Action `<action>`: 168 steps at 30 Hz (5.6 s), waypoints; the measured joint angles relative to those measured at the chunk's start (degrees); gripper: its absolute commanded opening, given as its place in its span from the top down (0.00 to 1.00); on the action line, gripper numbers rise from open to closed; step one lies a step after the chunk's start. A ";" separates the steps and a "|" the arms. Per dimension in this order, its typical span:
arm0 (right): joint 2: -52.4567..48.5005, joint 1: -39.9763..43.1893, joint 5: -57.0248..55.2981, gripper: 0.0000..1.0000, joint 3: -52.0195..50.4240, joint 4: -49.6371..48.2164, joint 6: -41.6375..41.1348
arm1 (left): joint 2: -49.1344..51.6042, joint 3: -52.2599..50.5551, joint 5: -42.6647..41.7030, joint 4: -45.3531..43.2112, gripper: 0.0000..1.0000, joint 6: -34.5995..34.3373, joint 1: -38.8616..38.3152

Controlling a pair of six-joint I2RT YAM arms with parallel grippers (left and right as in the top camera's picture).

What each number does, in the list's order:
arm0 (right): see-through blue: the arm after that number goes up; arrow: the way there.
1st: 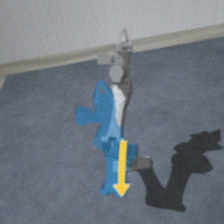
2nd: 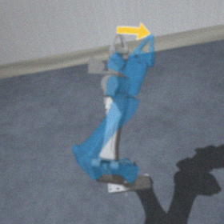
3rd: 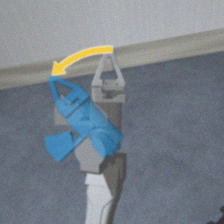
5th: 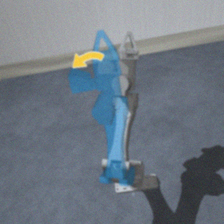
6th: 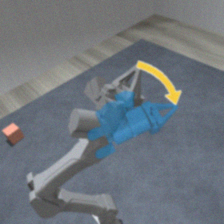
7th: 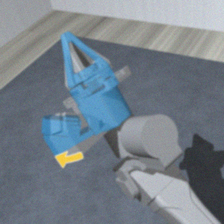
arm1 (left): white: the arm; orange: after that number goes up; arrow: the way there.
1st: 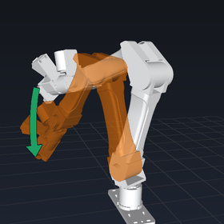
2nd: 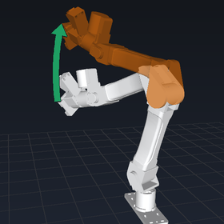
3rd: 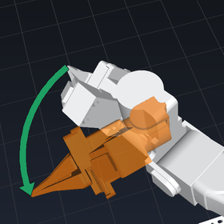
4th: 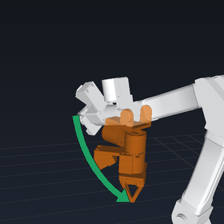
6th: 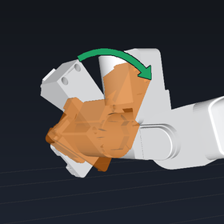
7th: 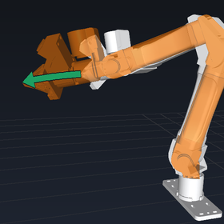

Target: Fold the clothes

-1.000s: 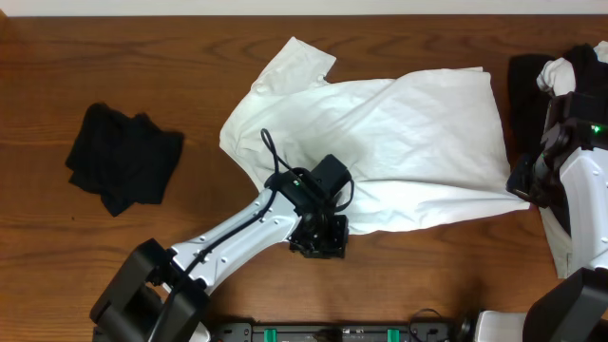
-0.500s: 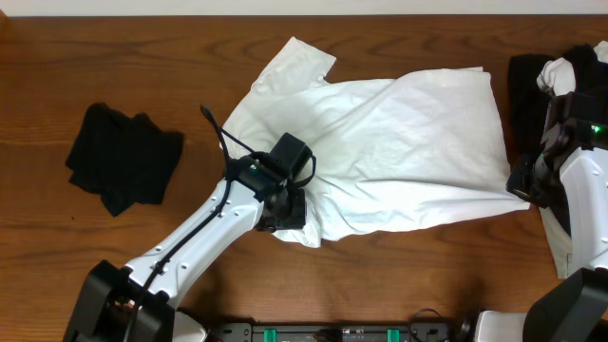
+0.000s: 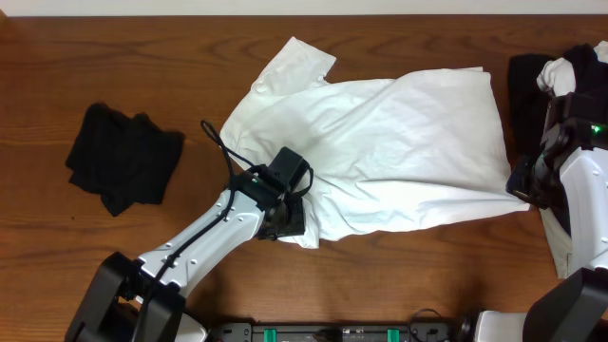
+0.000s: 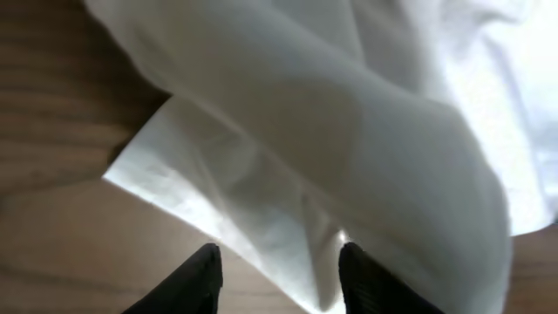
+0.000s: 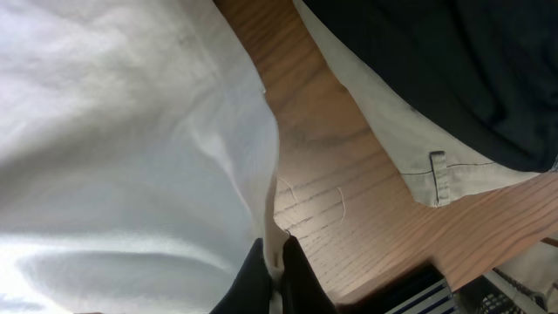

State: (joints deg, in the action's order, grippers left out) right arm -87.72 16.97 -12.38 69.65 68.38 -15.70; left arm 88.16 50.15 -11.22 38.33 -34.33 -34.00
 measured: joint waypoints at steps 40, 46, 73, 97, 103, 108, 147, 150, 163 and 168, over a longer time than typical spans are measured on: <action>0.00 0.00 -0.02 0.99 0.00 0.13 0.00 | 2.82 -0.04 -33.33 7.80 0.65 0.11 -4.35; 0.00 0.00 -0.02 0.99 0.00 0.13 0.00 | 2.82 -0.04 -21.22 5.49 0.65 -0.72 -4.35; 0.00 0.00 -0.02 0.99 0.00 0.61 0.00 | 2.82 -5.51 -10.64 -8.90 0.66 -4.92 -4.35; 0.00 0.00 -0.02 0.99 0.00 0.79 0.00 | 2.82 -5.75 -8.96 -15.06 0.94 -7.93 -4.37; 0.00 0.00 -0.02 0.99 0.00 0.79 0.00 | 2.82 -5.75 -7.08 -14.34 0.94 -7.87 -4.24; 0.00 0.00 -0.02 0.99 0.00 0.81 0.00 | 1.25 -5.79 -4.59 -9.57 0.94 -6.38 0.42; 0.00 0.00 2.16 0.99 0.00 1.20 0.00 | -12.41 -5.77 3.98 -8.44 0.60 11.45 36.13; 0.00 0.00 2.03 0.99 0.00 1.25 0.00 | -12.41 -5.77 3.78 -6.21 0.59 11.52 36.20; 0.00 0.00 1.86 0.99 -0.02 1.09 0.00 | -12.41 -7.87 -10.88 7.15 0.65 8.98 33.14; 0.00 0.00 1.86 0.99 -0.02 1.20 0.00 | -12.41 -14.27 -12.63 -2.45 0.63 4.28 28.06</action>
State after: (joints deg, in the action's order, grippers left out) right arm -87.72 16.97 -10.52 69.63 69.58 -15.70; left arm 75.75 35.88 -23.86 35.88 -30.04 -5.93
